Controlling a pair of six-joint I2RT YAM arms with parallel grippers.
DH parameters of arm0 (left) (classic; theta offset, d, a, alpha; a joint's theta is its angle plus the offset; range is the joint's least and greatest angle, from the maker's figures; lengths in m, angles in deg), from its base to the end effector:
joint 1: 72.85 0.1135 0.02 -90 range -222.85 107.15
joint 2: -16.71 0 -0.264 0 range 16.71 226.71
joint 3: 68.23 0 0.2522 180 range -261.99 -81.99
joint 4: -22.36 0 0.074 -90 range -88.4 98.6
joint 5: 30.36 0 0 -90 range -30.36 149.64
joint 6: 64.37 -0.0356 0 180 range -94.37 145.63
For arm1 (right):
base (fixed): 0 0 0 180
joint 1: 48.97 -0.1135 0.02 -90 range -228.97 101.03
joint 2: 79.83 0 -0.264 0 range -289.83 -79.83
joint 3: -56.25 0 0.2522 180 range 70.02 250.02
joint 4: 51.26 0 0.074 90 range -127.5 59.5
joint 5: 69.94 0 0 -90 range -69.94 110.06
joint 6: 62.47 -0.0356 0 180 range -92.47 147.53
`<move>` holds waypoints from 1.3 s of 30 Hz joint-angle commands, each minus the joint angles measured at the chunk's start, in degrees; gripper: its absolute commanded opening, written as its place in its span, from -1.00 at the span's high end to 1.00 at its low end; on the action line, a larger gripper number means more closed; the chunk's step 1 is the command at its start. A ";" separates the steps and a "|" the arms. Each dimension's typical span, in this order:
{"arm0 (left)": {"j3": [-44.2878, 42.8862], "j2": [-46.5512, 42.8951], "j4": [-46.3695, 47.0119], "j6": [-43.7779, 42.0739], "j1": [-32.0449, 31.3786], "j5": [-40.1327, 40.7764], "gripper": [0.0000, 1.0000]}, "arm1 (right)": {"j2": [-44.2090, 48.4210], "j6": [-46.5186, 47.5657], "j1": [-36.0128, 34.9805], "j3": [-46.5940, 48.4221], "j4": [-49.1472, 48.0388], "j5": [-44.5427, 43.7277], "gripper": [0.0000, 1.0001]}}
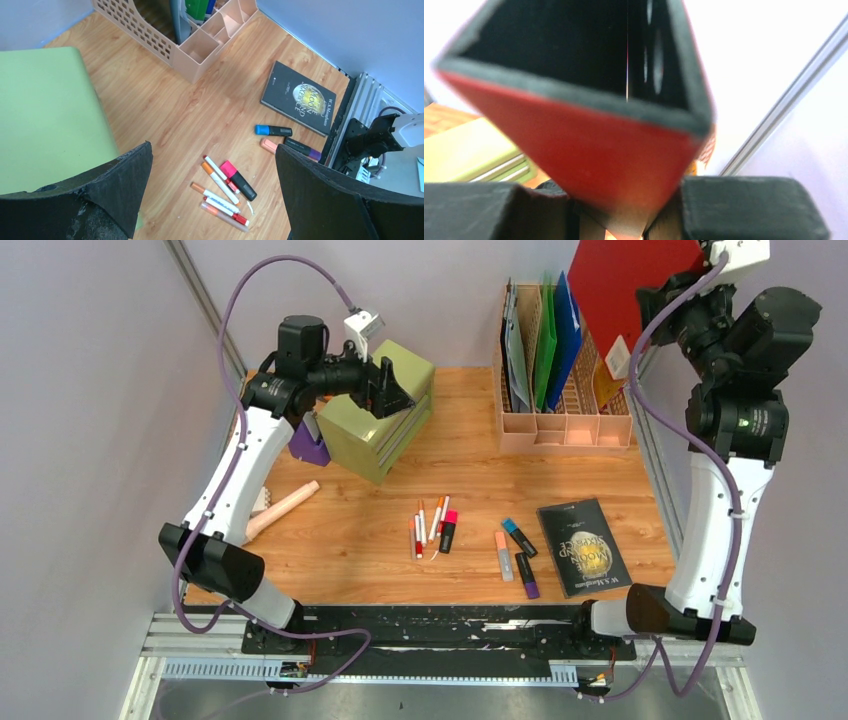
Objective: Organize the desk
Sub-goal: Place the folder in the storage box.
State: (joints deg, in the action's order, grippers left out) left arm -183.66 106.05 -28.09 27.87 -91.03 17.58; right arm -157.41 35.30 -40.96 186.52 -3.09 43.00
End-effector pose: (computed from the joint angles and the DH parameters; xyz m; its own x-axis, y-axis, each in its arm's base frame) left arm 0.3108 -0.1272 0.4470 -0.4233 0.1085 -0.8995 0.7955 0.5196 -0.3117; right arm 0.2223 -0.0173 0.5803 0.1120 -0.1415 -0.9836 -0.2435 0.9557 -0.1652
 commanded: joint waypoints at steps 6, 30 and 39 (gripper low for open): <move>1.58 -2.38 3.08 -0.59 0.16 0.15 -1.00 | -6.73 -0.21 0.95 5.14 -12.42 -13.82 1.00; 2.73 -0.69 4.54 1.72 0.13 -0.45 -1.00 | -15.12 -4.57 1.13 -17.65 -38.21 -13.96 1.00; 3.05 0.82 4.94 2.56 0.16 -0.49 -1.00 | -19.21 -6.58 1.14 -22.91 -46.94 -13.20 1.00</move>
State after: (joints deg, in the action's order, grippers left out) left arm -180.75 106.34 -24.99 29.45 -91.03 17.93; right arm -176.36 30.58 -40.15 164.54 -37.21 29.16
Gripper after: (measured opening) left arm 0.998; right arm 0.247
